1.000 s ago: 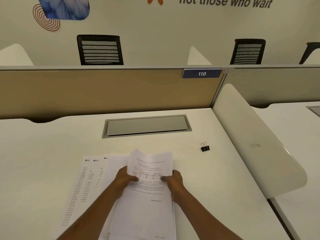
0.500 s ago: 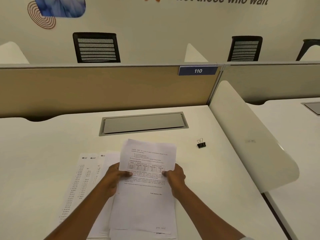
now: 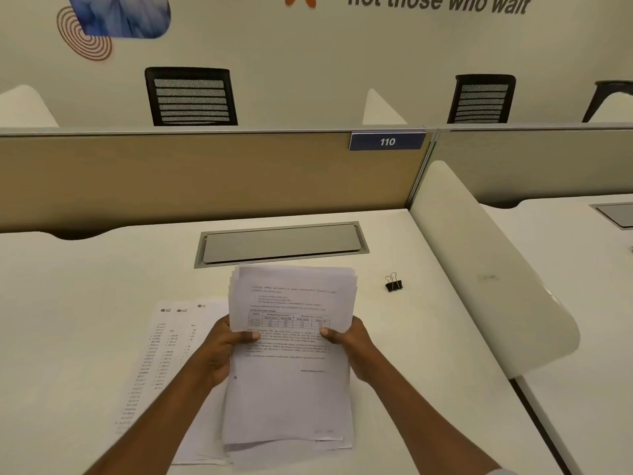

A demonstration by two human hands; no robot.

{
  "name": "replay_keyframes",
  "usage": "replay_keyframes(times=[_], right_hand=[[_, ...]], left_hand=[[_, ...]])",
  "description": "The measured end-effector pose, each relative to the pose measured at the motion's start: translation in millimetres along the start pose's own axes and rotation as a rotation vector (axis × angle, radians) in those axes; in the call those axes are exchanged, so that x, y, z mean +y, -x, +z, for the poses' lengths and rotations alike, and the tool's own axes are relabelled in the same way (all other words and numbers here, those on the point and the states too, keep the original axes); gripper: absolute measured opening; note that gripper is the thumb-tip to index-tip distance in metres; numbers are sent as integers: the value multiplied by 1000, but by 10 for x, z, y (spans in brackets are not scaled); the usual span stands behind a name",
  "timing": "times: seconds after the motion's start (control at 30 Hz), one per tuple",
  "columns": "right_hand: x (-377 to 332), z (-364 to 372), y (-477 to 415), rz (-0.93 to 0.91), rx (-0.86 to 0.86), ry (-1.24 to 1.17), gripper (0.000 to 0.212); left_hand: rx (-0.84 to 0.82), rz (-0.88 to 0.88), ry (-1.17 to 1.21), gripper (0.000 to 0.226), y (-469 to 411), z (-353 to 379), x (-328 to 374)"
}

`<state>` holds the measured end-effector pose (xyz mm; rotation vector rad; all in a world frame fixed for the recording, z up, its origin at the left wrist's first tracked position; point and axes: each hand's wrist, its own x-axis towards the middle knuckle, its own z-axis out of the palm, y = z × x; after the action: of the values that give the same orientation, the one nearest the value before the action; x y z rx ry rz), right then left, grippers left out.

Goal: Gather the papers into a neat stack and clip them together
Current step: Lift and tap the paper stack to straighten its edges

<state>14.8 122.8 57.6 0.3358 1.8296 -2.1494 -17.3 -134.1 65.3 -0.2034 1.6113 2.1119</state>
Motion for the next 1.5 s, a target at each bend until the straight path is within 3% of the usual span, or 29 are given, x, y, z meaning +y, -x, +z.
replay_keyframes(times=[0.1, 0.27, 0.37, 0.5, 0.63, 0.77, 0.9, 1.13, 1.33, 1.43, 1.5], right_hand=[[-166, 44, 61, -58, 101, -52, 44], [-493, 27, 125, -153, 210, -89, 35], [-677, -1, 195, -258, 249, -75, 28], [-791, -93, 247, -381, 291, -70, 28], [-711, -199, 299, -446, 267, -50, 31], [-562, -305, 313, -430, 278, -59, 46], [-515, -338, 263, -411, 295, -95, 30], [-556, -326, 212, -441, 362, -141, 23], [-491, -415, 185, -448, 363, -91, 22], [-470, -437, 149, -435, 364, -93, 19], [-466, -449, 133, -435, 345, -92, 17]], left_hand=[[-43, 40, -64, 74, 35, 157, 149], [22, 218, -186, 84, 69, 449, 510], [39, 318, -218, 74, 98, 641, 660], [91, 415, -220, 40, 74, 820, 717], [118, 414, -272, 42, 10, 872, 638], [94, 345, -242, 61, -27, 859, 458], [151, 352, -204, 38, -70, 908, 362], [257, 351, -188, 23, -94, 1061, 383], [274, 375, -228, 31, -10, 1053, 299], [322, 477, -229, 65, -12, 1101, 427], [382, 558, -261, 68, -21, 1178, 586]])
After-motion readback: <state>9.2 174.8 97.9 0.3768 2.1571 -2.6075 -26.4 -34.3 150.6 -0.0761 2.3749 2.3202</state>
